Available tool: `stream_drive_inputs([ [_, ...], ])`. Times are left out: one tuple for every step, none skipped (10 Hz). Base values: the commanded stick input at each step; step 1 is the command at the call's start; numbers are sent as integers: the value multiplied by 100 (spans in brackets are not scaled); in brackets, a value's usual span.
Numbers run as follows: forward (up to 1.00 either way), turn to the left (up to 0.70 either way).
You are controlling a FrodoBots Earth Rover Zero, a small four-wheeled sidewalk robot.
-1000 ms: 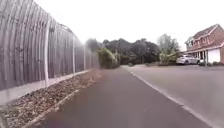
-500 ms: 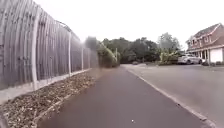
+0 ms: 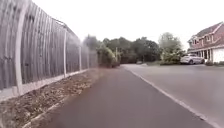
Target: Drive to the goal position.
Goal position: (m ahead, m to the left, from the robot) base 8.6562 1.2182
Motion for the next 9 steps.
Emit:
stream_drive_inputs([
  [100,0],
  [100,0],
  [100,0],
  [100,0],
  [100,0],
  [100,0],
  [100,0],
  [100,0],
  [100,0],
])
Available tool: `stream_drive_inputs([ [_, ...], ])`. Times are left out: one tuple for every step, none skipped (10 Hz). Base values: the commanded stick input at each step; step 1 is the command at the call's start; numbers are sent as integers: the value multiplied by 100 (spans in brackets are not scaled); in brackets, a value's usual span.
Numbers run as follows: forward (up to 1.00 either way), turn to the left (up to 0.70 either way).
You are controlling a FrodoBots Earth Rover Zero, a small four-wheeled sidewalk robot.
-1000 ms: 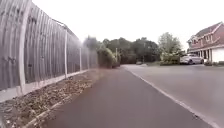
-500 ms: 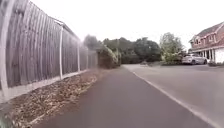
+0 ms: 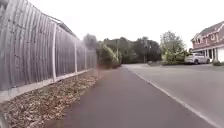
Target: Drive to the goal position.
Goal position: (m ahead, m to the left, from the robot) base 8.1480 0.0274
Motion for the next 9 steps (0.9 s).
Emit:
stream_drive_inputs([
  [100,0],
  [100,-2],
  [100,-5],
  [100,-5],
  [100,-17],
  [100,-30],
  [100,-36],
  [100,-40],
  [100,-40],
])
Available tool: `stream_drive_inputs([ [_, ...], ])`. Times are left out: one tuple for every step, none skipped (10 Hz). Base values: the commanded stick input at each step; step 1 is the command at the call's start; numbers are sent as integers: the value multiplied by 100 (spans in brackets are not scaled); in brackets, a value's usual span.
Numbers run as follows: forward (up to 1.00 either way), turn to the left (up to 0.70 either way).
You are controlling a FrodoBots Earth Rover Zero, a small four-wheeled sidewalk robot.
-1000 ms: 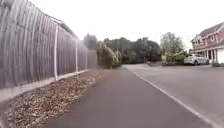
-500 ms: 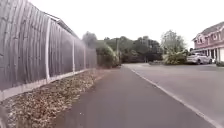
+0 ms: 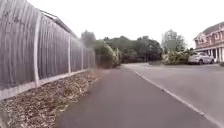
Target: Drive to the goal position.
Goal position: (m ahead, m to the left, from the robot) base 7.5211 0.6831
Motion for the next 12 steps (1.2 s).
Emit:
stream_drive_inputs([
  [100,-40],
  [100,-39],
  [100,-38],
  [100,0],
  [100,0],
  [100,0],
  [100,0],
  [100,0],
  [100,0],
  [100,0],
  [100,0],
  [100,0],
])
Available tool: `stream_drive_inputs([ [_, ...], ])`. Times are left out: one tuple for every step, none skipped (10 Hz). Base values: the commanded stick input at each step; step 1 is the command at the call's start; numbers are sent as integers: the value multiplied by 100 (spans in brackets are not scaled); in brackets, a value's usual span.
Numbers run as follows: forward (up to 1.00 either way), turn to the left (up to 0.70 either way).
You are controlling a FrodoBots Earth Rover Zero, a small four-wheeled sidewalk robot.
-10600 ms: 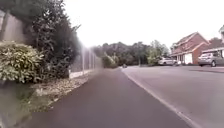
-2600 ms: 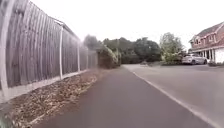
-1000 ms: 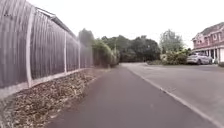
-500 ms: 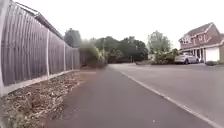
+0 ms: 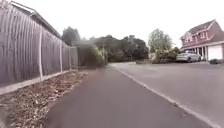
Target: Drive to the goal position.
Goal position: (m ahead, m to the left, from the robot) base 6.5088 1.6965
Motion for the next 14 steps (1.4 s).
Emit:
stream_drive_inputs([
  [100,0],
  [100,0],
  [100,0],
  [100,0],
  [100,0],
  [100,0],
  [100,0],
  [100,0],
  [100,0],
  [100,7],
  [100,20],
  [100,23],
  [100,31],
  [100,35],
])
